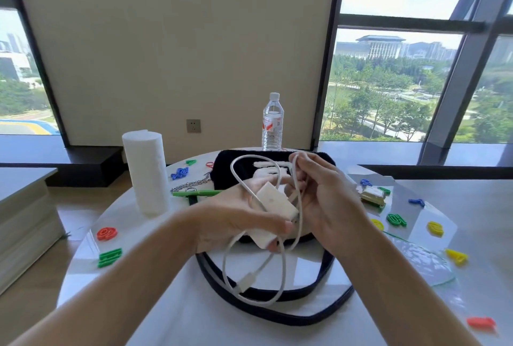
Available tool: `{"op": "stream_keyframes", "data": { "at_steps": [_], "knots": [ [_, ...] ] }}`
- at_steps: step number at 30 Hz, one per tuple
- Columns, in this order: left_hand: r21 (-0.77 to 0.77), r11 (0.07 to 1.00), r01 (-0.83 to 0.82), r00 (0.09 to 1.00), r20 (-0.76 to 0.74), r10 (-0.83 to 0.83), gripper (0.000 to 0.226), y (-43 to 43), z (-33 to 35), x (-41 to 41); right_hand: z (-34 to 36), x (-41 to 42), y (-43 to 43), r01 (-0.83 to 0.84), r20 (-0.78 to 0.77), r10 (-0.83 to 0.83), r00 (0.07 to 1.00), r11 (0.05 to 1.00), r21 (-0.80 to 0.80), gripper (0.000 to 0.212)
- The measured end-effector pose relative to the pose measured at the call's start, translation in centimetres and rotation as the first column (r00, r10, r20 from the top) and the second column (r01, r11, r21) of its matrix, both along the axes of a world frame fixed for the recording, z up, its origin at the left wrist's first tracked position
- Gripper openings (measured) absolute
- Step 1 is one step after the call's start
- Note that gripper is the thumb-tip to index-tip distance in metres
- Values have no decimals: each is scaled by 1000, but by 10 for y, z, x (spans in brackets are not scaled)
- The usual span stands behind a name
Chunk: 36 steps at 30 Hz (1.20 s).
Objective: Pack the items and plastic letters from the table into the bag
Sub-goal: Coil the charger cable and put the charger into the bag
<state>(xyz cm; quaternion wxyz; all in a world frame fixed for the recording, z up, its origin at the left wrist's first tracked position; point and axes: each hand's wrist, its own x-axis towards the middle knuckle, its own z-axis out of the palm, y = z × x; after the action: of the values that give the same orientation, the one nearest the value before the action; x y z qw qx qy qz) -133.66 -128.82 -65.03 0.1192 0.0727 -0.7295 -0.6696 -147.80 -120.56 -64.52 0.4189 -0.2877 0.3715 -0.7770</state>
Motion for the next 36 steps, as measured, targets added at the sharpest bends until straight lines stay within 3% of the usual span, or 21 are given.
{"op": "stream_keyframes", "data": {
  "at_steps": [2,4,6,9,11,12,15,20,23,25,29,31,33,34,36],
  "knots": [
    [-35,999,-7,1000,23,8,44,-2,-1,0,-2,-1,2,72,-147,-65,987,996,47,18],
    [-92,995,-29,999,44,33,27,-3,-2,1,-4,-5,5,195,-398,-140,907,976,99,17],
    [-149,988,-42,999,27,46,19,-5,-3,1,-5,-8,6,224,-509,-138,850,968,110,18],
    [-89,989,-117,992,-66,111,15,-7,-5,0,-7,-11,8,-70,-379,123,917,986,150,48],
    [-29,987,-155,980,-133,150,22,-7,-6,-3,-10,-4,10,-293,-409,332,850,943,157,51],
    [11,986,-164,973,-163,163,24,-6,-6,-5,-12,0,9,-321,-447,369,815,930,182,52],
    [151,967,-207,948,-214,236,32,-3,-9,-11,-18,7,3,-164,-484,233,843,970,182,78],
    [363,845,-392,849,-210,484,47,1,-7,-20,-13,11,-1,-101,-305,101,947,995,15,87],
    [355,818,-452,834,-158,529,55,4,-7,-19,-6,18,-1,-91,-517,152,842,986,142,78],
    [348,804,-482,832,-105,544,66,7,-6,-20,-13,20,1,-113,-629,210,749,975,192,100],
    [431,758,-489,843,9,538,73,8,-2,-24,-18,13,3,-53,-630,180,756,975,215,122],
    [351,790,-503,844,-1,537,71,8,-3,-28,-18,11,1,-74,-604,167,780,982,175,121],
    [133,788,-601,793,-28,609,80,7,-7,-31,-20,11,-1,-120,-547,157,822,987,103,104],
    [-87,770,-633,774,-63,630,79,4,-10,-31,-22,11,-1,-131,-523,148,840,989,69,90],
    [-543,606,-581,771,-130,623,69,-1,-14,-27,-22,10,-1,-109,-486,125,865,992,60,69]
  ]
}}
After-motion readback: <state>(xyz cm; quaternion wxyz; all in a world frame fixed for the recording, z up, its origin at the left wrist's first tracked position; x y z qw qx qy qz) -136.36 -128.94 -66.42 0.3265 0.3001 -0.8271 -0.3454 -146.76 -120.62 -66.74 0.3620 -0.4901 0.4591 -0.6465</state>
